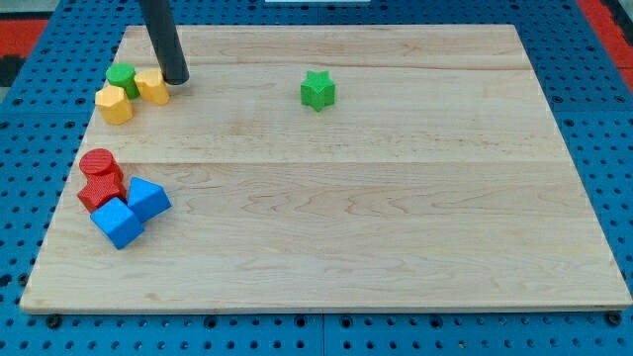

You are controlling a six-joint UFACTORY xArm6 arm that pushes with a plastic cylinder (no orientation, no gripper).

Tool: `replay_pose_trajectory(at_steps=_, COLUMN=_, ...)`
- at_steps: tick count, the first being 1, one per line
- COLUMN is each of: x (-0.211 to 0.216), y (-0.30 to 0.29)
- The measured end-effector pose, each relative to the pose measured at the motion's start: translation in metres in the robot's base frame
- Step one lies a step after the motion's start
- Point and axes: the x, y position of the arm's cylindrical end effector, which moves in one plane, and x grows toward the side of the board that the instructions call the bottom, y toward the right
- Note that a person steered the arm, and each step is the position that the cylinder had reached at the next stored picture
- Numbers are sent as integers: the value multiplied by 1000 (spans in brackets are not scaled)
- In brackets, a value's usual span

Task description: Move the green star to the group of blocks

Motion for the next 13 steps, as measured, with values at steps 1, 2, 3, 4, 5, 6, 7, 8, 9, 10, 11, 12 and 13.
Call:
replay_pose_trajectory(at_steps=1, x=1, y=5)
replay_pose_trajectory(at_steps=2, x=10, y=-12)
replay_pose_trajectory(at_steps=3, x=-1, y=55)
replay_pose_trajectory(at_steps=4, x=-31, y=156)
replay_pose_trajectory(at_steps=5, x=-15, y=267)
replay_pose_trajectory(at_steps=6, x=26, y=237)
replay_pose_trajectory(at_steps=7, x=35, y=168)
replay_pose_trajectory(at_steps=8, x=35, y=113)
replay_pose_trajectory(at_steps=9, x=37, y=128)
replay_pose_trajectory(at_steps=10, x=37, y=161)
replay_pose_trajectory(at_steps=11, x=37, y=198)
replay_pose_trajectory(at_steps=12, x=35, y=219)
replay_pose_trajectory(at_steps=13, x=36, y=206)
